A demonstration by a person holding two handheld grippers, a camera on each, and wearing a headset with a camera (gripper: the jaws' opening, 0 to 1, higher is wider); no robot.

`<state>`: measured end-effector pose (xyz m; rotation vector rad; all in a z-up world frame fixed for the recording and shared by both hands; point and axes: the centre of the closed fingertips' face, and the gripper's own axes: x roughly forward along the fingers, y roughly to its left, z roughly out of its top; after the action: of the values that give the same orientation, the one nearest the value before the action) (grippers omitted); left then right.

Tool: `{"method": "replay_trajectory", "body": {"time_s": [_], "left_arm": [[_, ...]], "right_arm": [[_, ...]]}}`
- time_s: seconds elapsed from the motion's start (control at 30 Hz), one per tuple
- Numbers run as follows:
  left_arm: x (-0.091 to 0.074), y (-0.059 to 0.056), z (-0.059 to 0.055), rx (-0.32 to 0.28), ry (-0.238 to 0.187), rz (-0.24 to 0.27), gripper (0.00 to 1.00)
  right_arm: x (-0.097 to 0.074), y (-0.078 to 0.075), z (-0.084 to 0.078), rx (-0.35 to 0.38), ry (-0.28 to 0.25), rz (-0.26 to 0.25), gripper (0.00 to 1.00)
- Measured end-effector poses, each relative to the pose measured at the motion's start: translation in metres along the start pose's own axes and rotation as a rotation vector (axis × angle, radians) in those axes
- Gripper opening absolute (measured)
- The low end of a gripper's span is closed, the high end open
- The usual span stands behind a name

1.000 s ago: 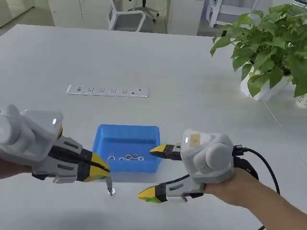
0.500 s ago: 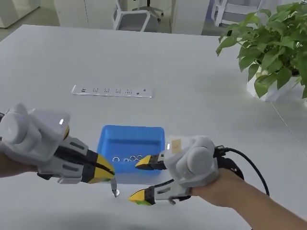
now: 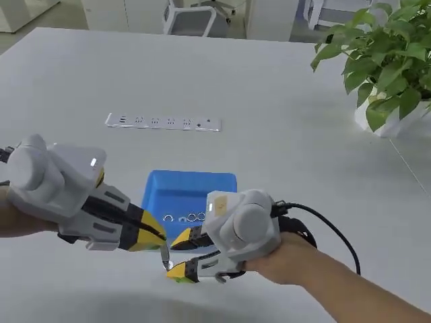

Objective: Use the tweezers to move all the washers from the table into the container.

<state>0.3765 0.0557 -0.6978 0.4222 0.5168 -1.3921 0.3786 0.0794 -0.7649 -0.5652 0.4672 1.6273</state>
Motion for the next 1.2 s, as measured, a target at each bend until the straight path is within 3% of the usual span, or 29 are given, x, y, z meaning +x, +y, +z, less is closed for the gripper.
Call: {"method": "replay_trajectory", "body": {"time_s": [0.27, 0.4, 1.2], "left_arm": [[0.000, 0.000, 0.000, -0.001, 0.001, 0.001, 0.05], [0.000, 0.001, 0.001, -0.002, 0.002, 0.002, 0.05], [0.001, 0.001, 0.001, -0.017, -0.007, 0.035, 0.06]], "right_arm": [[0.012, 0.000, -0.001, -0.007, 0.014, 0.009, 0.16], [0.013, -0.003, -0.003, -0.024, 0.032, -0.012, 0.11], [0.013, -0.003, -0.004, -0.032, 0.051, -0.024, 0.08]]}}
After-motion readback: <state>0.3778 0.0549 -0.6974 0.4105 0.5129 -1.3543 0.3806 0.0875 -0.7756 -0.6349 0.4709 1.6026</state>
